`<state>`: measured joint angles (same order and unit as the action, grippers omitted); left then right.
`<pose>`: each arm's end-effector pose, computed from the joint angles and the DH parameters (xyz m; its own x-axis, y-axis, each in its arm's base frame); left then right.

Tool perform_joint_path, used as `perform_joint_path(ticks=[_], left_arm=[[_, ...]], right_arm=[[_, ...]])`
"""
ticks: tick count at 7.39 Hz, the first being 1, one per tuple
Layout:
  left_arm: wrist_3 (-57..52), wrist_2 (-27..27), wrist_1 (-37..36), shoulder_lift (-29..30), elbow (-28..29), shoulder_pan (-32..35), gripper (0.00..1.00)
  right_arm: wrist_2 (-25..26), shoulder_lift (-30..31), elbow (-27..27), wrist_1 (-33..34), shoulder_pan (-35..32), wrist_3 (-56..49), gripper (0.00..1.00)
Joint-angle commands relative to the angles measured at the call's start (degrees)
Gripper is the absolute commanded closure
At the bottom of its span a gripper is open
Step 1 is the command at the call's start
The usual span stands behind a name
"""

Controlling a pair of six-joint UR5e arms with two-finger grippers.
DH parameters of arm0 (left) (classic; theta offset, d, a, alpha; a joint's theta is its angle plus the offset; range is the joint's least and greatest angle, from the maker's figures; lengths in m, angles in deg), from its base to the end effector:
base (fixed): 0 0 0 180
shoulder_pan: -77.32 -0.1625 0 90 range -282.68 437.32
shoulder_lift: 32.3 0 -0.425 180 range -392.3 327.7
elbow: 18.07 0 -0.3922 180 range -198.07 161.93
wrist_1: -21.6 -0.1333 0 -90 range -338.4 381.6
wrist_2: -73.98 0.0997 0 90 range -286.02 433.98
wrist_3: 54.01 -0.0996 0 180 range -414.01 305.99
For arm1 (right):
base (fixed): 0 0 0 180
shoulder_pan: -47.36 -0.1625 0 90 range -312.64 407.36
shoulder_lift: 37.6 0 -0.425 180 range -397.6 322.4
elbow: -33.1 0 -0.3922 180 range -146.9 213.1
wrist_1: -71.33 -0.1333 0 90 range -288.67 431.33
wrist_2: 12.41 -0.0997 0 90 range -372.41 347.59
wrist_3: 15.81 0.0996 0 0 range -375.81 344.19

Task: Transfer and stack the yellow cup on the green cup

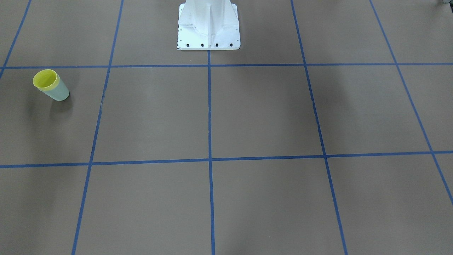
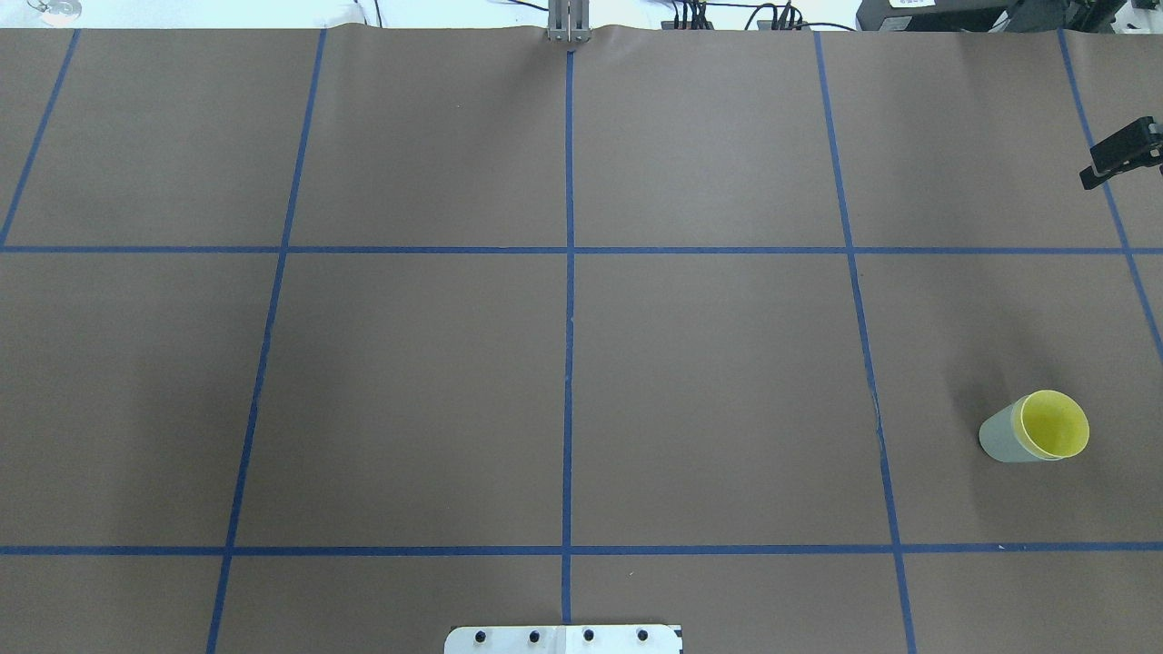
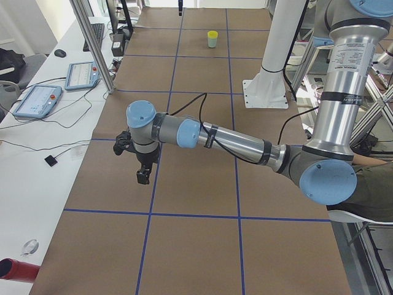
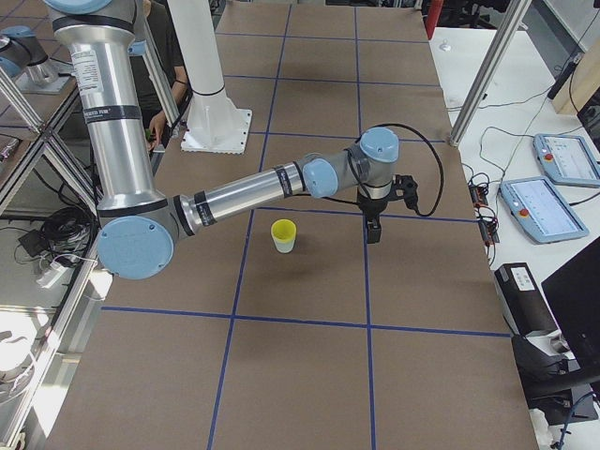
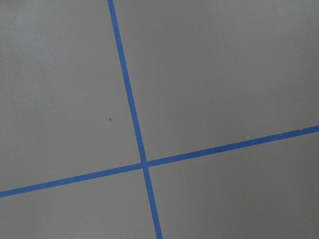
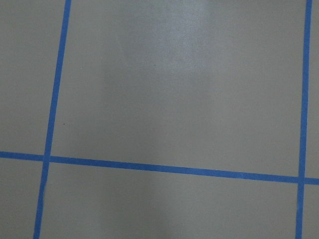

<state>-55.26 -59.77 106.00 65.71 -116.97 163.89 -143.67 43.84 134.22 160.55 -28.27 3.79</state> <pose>-0.0316 -0.5492 0.5203 0.7115 0.1999 -0.6736 -0.0742 0.9747 0.2109 -0.0715 -0.5516 0.4860 0.7101 -0.0817 0.6993 -0.0060 0.9925 0.1220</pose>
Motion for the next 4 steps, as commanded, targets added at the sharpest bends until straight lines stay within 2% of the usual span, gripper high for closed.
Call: perform_joint_path(ticks=[1,3,4], left_arm=[[0.1,-0.7,-1.6,0.0,-1.5,0.4,0.0],[0.1,-0.5,-1.4,-0.1,-0.9,0.2,0.0],[0.3,-0.5,-1.5,0.0,-0.7,0.1,0.0]], right_arm=[[-1.3,0.3,0.0,-0.2,0.0,0.5,0.0],[-2.9,0.5,0.0,-0.2,-1.0,0.5,0.0],[-1.9,0.7,0.7,-0.3,-1.0,0.5,0.0]])
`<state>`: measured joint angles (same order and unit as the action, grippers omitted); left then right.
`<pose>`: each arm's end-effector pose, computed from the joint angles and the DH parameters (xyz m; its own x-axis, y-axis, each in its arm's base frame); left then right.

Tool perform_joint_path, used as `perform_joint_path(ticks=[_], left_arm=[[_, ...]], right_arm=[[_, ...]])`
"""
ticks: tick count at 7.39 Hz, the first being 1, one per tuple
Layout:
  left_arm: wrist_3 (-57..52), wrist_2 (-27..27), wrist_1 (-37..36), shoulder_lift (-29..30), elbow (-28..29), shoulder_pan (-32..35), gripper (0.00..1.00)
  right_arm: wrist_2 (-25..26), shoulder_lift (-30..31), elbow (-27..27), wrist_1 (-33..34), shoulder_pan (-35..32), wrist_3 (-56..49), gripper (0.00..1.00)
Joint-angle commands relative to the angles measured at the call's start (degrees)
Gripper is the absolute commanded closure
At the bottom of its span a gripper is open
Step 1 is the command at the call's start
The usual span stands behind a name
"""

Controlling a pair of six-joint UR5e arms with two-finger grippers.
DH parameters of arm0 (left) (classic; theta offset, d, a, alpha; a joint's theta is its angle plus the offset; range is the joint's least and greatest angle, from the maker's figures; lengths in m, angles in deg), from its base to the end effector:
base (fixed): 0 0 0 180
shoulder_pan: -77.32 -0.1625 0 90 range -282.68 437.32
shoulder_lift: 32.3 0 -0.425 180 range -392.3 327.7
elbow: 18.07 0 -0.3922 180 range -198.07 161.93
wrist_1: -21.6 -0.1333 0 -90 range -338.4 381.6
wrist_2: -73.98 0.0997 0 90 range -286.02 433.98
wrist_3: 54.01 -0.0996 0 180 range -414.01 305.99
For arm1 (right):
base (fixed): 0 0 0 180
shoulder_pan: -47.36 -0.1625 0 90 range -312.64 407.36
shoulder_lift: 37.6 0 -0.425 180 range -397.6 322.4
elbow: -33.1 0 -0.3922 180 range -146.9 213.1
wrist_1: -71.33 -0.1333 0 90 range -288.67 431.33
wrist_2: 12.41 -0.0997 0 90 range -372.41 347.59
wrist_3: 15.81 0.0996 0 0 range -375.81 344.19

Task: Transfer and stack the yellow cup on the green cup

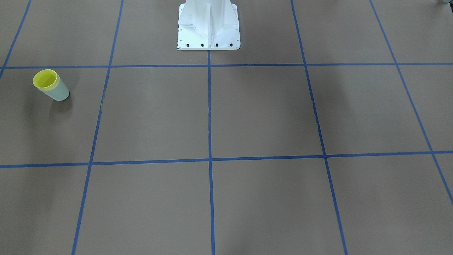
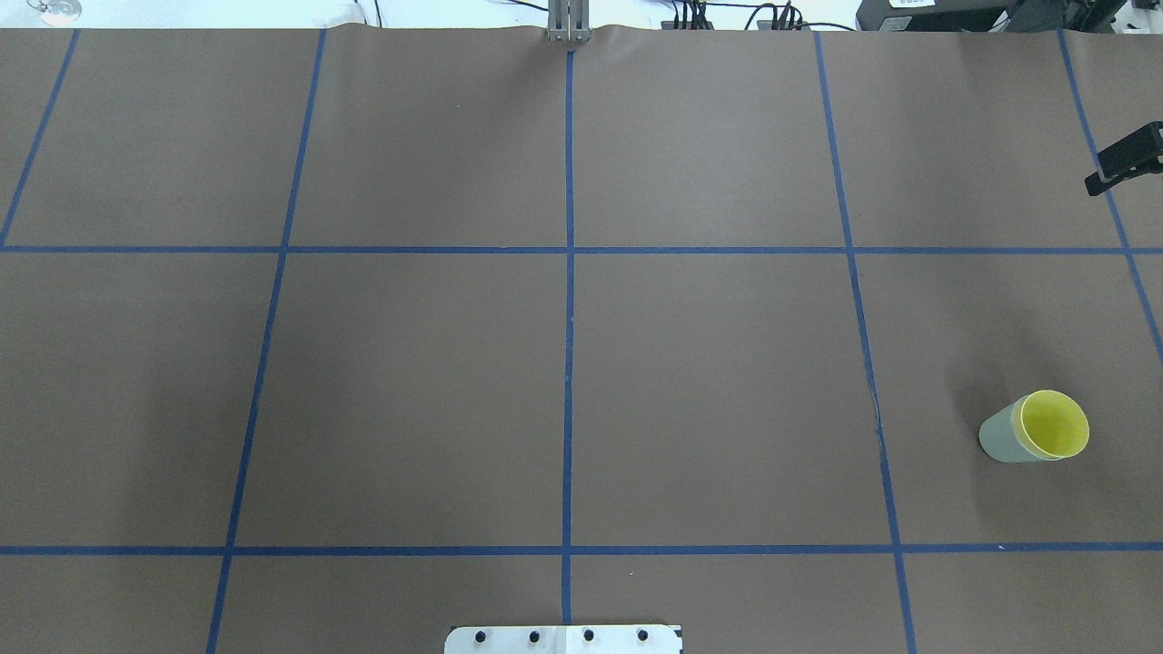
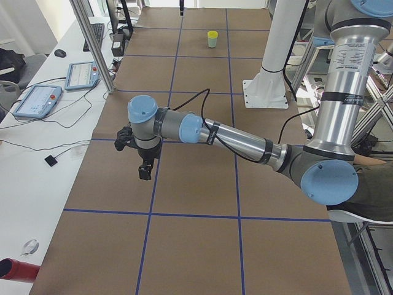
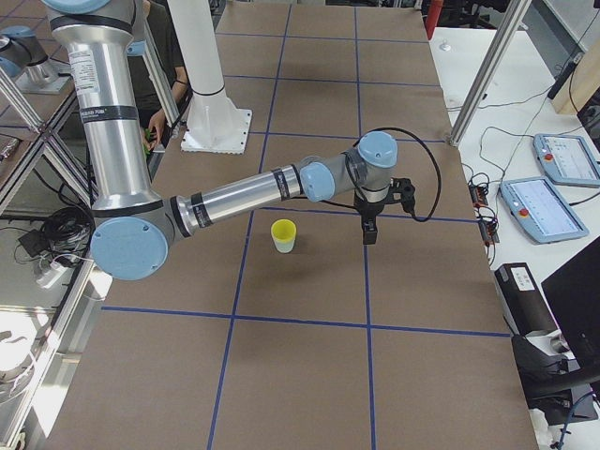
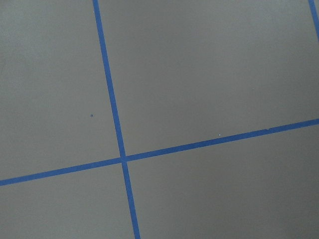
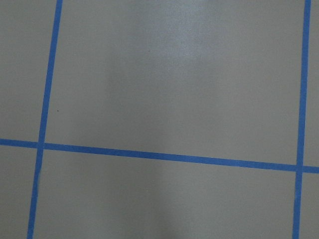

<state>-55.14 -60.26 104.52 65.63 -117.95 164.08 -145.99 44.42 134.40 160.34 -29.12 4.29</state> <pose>-0.0330 -0.5460 0.5150 0.7067 0.1895 -0.6817 -0.0695 0.9774 0.1997 -0.0652 -0.5477 0.4870 0.6844 -0.0637 0.7263 -0.0169 0.9945 0.1031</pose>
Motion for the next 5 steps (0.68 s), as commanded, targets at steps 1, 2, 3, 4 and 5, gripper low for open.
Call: perform_joint_path(ticks=[1,2,3,4,5], left_arm=[[0.2,-0.3,-0.2,0.1,-0.1,-0.1,0.0],[0.1,-0.5,-0.3,0.1,0.6,-0.1,0.0],[0.2,-0.4,-0.3,0.1,-0.4,-0.1,0.0],[0.1,-0.5,-0.3,0.1,-0.3,-0.2,0.0],[0.1,-0.5,-0.3,0.1,-0.4,-0.2,0.0]], right_arm=[[0.6,0.3,0.5,-0.2,-0.2,-0.1,0.0],[0.6,0.2,0.9,-0.2,-0.2,0.2,0.0],[0.7,0.2,0.9,-0.2,-0.2,0.2,0.0],[0.7,0.3,0.4,-0.2,-0.2,0.2,0.0],[0.4,0.6,1.0,-0.2,-0.2,0.2,0.0]])
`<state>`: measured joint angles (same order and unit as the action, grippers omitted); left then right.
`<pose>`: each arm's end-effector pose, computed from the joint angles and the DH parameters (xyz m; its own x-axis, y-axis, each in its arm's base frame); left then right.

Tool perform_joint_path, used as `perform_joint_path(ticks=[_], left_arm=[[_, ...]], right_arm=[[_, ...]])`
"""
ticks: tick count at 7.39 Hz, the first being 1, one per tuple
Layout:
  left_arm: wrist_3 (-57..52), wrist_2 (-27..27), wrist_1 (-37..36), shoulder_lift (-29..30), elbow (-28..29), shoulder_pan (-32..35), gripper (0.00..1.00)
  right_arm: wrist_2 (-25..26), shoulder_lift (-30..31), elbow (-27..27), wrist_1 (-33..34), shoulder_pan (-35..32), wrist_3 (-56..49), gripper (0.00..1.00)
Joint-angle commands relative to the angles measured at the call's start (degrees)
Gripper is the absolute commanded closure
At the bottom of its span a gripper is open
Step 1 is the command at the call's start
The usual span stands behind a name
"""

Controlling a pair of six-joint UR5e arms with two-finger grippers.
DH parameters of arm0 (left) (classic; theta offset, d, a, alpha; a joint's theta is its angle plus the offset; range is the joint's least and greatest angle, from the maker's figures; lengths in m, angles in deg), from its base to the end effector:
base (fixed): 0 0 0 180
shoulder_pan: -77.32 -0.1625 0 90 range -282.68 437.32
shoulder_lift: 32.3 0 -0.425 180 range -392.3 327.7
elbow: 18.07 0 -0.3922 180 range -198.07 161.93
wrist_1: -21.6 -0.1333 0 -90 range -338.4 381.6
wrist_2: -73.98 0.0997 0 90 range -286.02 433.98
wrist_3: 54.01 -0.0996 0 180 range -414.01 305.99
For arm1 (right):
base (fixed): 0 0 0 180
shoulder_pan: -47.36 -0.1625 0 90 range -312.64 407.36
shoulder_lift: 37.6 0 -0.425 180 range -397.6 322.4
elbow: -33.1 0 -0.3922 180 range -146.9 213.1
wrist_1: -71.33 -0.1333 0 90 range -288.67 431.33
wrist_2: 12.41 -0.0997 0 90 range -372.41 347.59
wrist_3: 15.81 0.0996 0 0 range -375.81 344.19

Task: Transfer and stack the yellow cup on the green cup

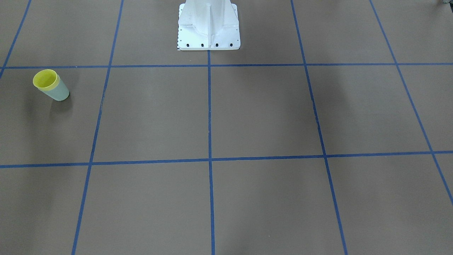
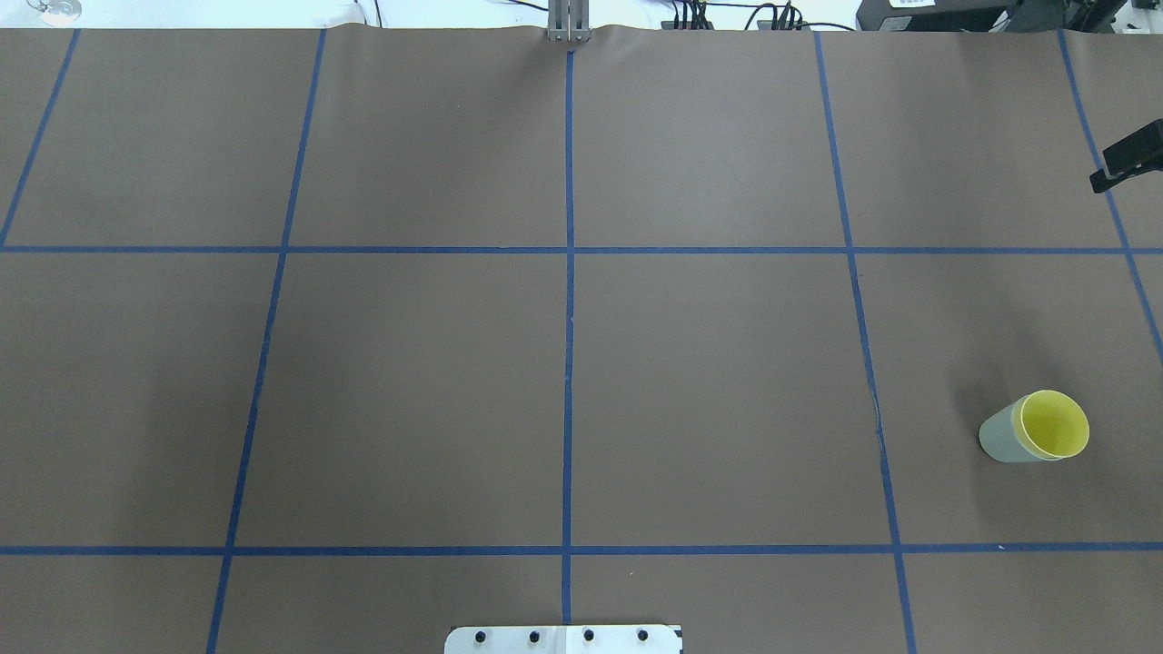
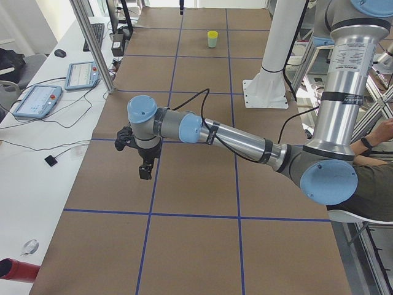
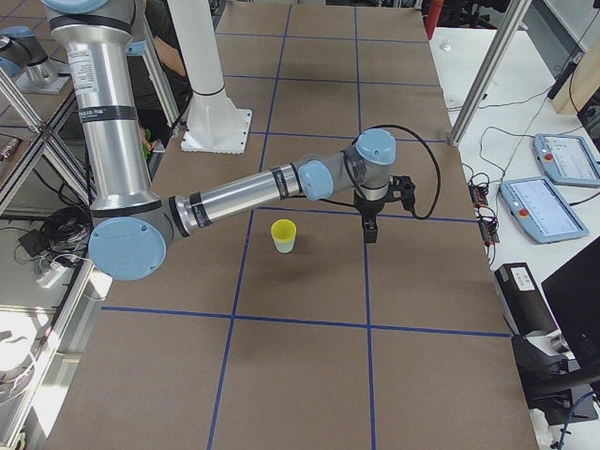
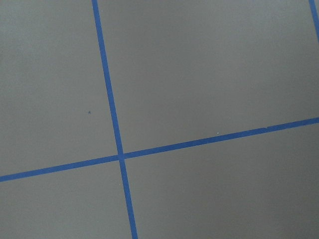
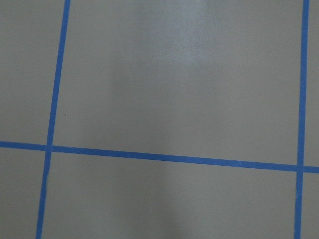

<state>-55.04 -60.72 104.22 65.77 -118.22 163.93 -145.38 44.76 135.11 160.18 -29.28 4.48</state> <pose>-0.0310 -0.5462 0.5114 0.7006 0.1917 -0.6874 -0.0707 0.9771 0.2005 -0.0623 -0.5453 0.4846 0.6902 -0.0641 0.7208 -0.0249 0.9934 0.1121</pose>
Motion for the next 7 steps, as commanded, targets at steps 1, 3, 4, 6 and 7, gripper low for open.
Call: perform_joint_path(ticks=[1,3,4,6,7], left_arm=[[-0.1,0.0,0.0,0.0,-0.1,0.0,0.0],[-0.1,-0.1,0.1,0.0,-0.2,0.0,0.0],[-0.1,-0.2,0.2,0.0,-0.3,0.0,0.0],[-0.1,-0.2,0.2,0.0,-1.0,0.0,0.0],[-0.1,-0.2,0.2,0.0,-1.0,0.0,0.0]], right_arm=[[-0.3,0.3,-0.1,0.0,0.0,0.0,0.0],[-0.7,0.3,0.1,0.0,0.0,-0.1,0.0],[-0.9,0.3,0.4,0.0,0.0,-0.1,0.0],[-1.0,0.2,0.6,0.0,0.0,-0.4,0.0],[-1.0,0.3,1.7,-0.2,0.0,-0.5,0.0]])
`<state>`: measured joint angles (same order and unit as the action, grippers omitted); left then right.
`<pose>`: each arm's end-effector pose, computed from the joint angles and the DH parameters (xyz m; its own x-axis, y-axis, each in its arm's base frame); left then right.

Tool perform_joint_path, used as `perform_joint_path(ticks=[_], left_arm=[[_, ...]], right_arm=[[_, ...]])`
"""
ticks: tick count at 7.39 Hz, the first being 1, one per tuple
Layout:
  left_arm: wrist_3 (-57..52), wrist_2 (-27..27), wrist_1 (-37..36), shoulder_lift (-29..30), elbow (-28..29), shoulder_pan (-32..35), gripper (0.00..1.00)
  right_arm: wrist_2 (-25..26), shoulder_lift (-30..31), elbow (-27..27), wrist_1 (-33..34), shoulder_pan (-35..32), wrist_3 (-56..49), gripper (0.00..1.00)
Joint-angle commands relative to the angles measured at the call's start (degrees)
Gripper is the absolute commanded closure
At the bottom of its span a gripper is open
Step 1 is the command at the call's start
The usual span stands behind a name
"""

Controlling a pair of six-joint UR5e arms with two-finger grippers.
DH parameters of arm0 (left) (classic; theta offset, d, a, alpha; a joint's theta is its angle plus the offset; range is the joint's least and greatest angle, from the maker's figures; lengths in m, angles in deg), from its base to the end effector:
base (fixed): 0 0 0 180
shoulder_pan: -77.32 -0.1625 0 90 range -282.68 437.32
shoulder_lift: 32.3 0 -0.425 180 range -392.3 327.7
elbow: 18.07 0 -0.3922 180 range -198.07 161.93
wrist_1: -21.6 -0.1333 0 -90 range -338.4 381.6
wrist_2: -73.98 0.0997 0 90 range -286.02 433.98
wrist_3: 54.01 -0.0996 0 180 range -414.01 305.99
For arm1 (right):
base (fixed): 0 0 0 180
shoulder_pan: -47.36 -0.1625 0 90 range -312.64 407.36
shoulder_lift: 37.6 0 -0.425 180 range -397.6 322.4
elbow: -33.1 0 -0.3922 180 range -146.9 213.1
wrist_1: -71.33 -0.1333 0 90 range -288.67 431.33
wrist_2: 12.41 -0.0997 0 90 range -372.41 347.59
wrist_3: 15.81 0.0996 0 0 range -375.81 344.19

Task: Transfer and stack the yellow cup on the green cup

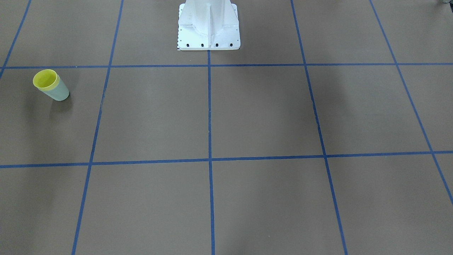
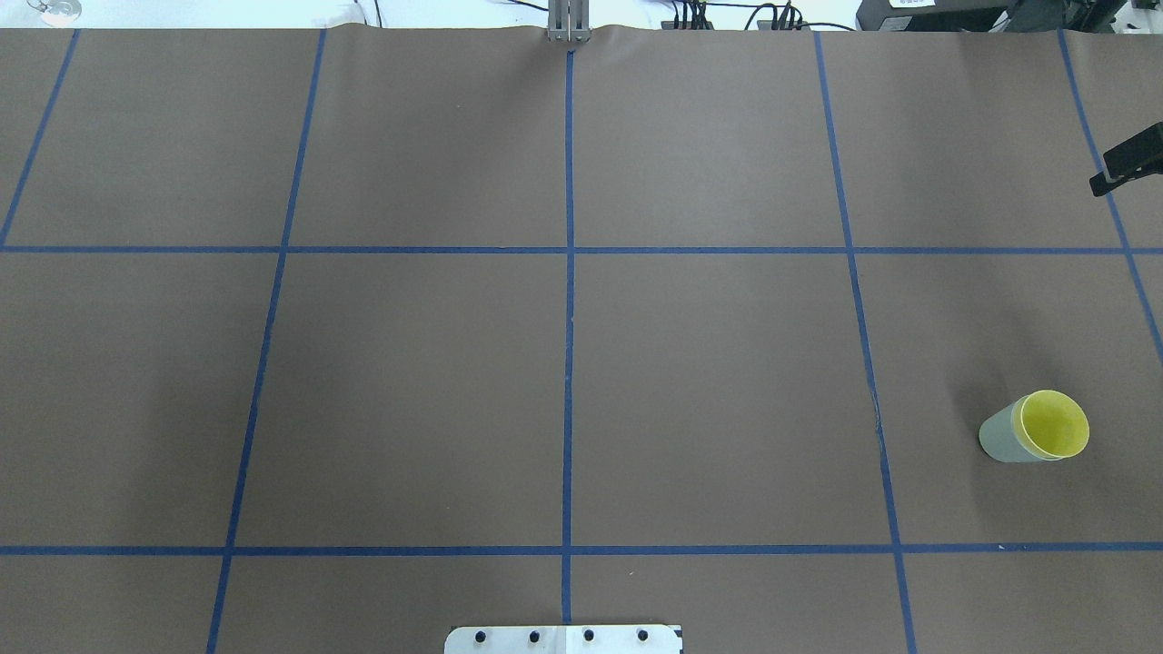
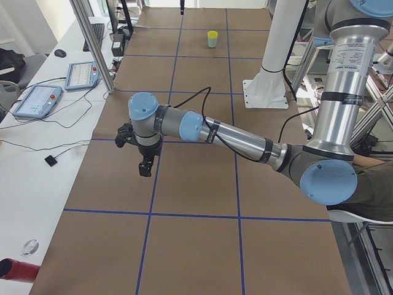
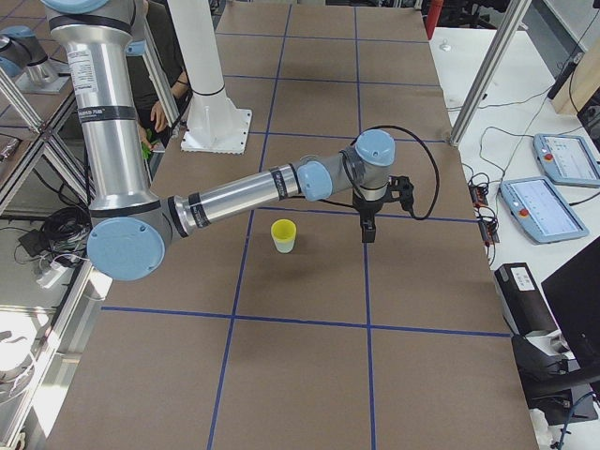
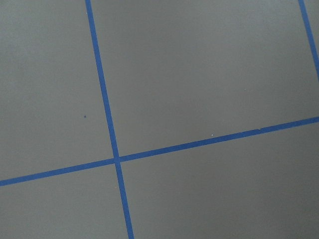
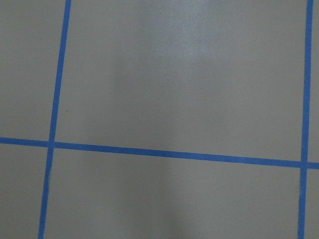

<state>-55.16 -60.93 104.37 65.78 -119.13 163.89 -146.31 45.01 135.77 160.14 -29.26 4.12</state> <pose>-0.0304 -0.5452 0.5031 0.6969 0.2074 -0.6865 -0.0725 0.9728 0.2202 -0.0629 -0.5422 0.4802 0.6779 -0.0775 0.7311 -0.0164 0.9926 0.1204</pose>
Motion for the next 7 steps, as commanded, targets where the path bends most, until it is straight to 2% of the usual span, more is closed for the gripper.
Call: perform_joint_path(ticks=[1,7], left_arm=[[0.0,0.0,0.0,0.0,-0.2,0.0,0.0],[0.0,0.0,0.1,0.1,-0.6,-0.1,0.0]], right_arm=[[0.0,0.1,1.2,-0.2,0.0,-0.1,0.0],[0.0,1.5,1.6,-3.4,0.2,-0.2,0.0]])
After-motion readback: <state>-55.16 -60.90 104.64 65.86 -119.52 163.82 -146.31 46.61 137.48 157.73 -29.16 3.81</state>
